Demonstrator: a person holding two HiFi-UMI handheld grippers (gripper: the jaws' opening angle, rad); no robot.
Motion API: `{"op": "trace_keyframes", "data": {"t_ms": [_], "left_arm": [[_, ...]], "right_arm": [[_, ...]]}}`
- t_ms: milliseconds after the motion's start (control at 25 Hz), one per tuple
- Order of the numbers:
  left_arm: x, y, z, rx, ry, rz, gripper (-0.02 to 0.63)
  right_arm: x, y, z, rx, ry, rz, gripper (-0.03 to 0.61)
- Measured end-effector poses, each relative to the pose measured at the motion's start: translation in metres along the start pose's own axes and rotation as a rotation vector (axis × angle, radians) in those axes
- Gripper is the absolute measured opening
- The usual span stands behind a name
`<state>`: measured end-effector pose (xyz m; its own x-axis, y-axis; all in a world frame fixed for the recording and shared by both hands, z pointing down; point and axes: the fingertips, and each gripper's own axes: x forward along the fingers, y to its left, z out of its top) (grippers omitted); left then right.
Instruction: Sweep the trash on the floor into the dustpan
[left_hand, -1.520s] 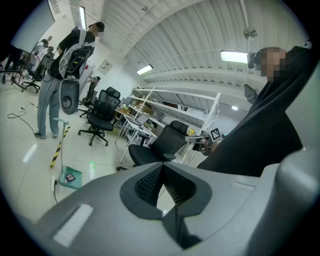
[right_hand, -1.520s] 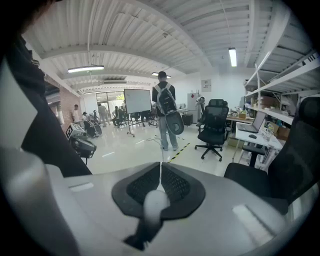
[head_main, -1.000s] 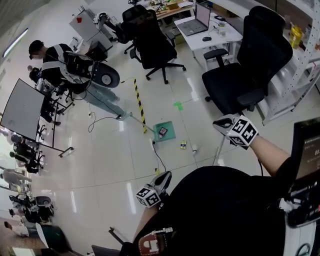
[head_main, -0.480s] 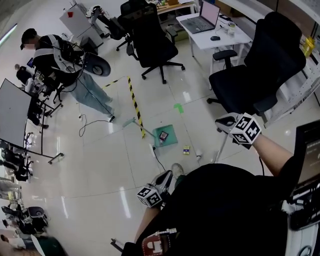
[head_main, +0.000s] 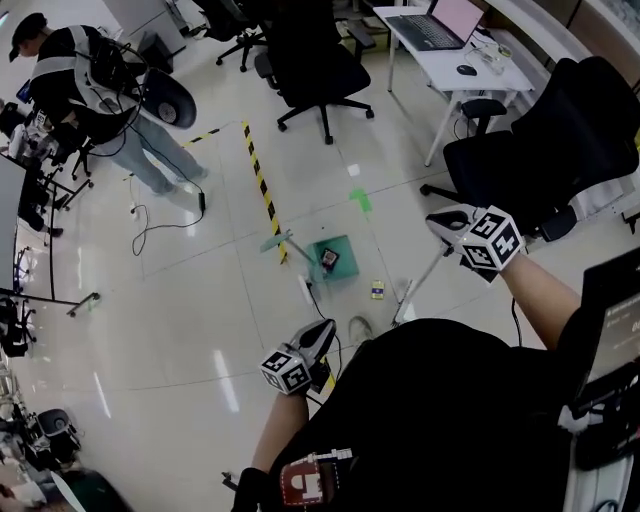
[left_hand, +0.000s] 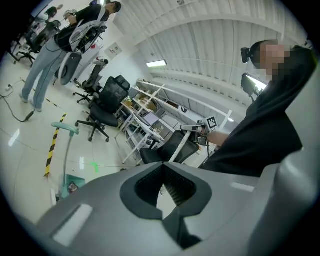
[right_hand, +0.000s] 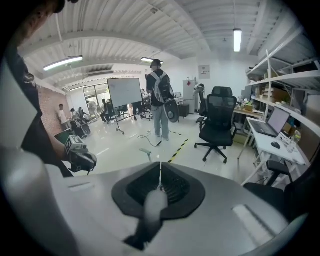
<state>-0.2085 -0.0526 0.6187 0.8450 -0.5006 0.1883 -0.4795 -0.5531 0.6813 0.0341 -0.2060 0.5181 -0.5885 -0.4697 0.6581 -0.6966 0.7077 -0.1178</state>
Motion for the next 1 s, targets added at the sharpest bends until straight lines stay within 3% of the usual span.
{"op": "trace_keyframes", "data": {"t_ms": [160,400,600,720,1000], "left_arm": [[-0.012,0.01,0.002,-0.05,-0.001,0.058,0.0],[0.007,0.013,-0.018,-0.093,0.019,0.197,0.0],[-0.016,-0.016,-0.029,-0.169,-0.047,0.292,0.0],[-0.027,-0.032,-0.044,-0.217,-0.025,0.312,0.0],[-0.01,-0.027,-0.053,-0.206,0.046,0.307,0.0]], "right_arm": [[0.051,-0.005,0.006,0.007,0.026,0.047,0.005],[0.122,-0.056,-0.009,0.054,0.035,0.099,0.006],[0.143,-0.066,0.0,0.096,-0.002,0.092,0.006],[0.151,-0.07,0.017,0.108,-0.031,0.068,0.003],[0.165,-0.104,0.045,0.045,-0.156,0.04,0.0]]}}
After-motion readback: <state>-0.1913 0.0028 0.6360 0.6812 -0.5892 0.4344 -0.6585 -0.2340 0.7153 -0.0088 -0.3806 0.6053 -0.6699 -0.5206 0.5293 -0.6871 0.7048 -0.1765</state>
